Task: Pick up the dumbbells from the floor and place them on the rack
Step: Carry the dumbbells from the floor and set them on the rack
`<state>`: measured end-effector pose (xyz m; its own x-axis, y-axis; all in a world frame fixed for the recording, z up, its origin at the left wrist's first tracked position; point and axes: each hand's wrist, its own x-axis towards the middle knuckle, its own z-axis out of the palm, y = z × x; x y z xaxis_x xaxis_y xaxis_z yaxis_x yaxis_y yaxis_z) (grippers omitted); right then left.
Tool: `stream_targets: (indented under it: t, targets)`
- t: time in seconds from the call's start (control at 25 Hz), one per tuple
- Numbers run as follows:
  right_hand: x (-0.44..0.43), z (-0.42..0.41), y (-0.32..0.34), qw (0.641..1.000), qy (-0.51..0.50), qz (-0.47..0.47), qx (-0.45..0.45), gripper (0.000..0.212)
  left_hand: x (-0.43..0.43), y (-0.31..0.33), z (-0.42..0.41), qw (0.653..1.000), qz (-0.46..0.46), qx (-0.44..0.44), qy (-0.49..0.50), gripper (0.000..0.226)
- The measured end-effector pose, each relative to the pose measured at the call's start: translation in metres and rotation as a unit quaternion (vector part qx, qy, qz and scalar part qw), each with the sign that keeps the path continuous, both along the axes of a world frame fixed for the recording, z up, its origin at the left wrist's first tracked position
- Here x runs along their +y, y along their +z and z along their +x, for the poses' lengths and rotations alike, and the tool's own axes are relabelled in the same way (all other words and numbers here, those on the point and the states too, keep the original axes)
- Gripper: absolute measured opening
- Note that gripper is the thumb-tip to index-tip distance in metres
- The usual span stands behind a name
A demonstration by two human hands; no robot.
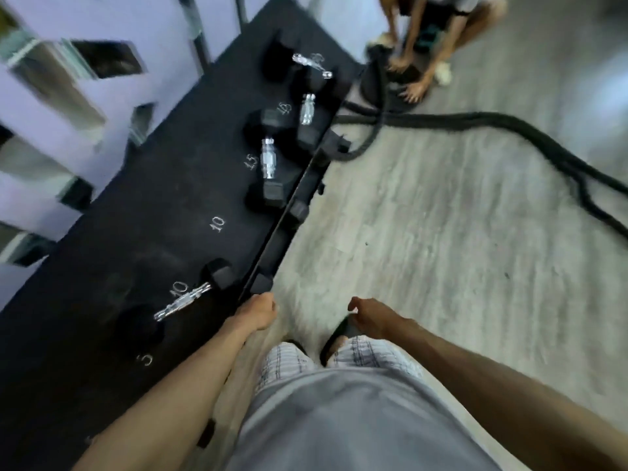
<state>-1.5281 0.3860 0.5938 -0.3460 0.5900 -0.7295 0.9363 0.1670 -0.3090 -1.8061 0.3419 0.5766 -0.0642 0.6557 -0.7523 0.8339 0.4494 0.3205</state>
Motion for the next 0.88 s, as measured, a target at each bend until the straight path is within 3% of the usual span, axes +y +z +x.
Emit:
stream_targets:
  t: [0.2, 0.44, 0.68, 0.88]
  targets:
    - [-0.08, 0.116, 0.001, 0.98, -0.198, -0.001, -0.002, 0.038, 0.026, 0.01, 0.12, 0.98, -0.001, -0.008, -0.199, 0.027]
    - [-0.176, 0.24, 0.0, 0.92, -0.391, -0.002, 0.015, 0.037, 0.022, 0.019, 0.282, 0.918, -0.002, -0.003, -0.397, 0.016]
    - [-0.283, 0.376, -0.003, 0.826, -0.562, -0.006, 0.052, 0.033, -0.012, 0.019, 0.469, 0.848, 0.006, 0.029, -0.529, 0.026]
    - [-0.379, 0.458, 0.0, 0.72, -0.691, 0.006, 0.06, 0.03, -0.069, 0.022, 0.623, 0.782, -0.022, 0.018, -0.623, 0.013]
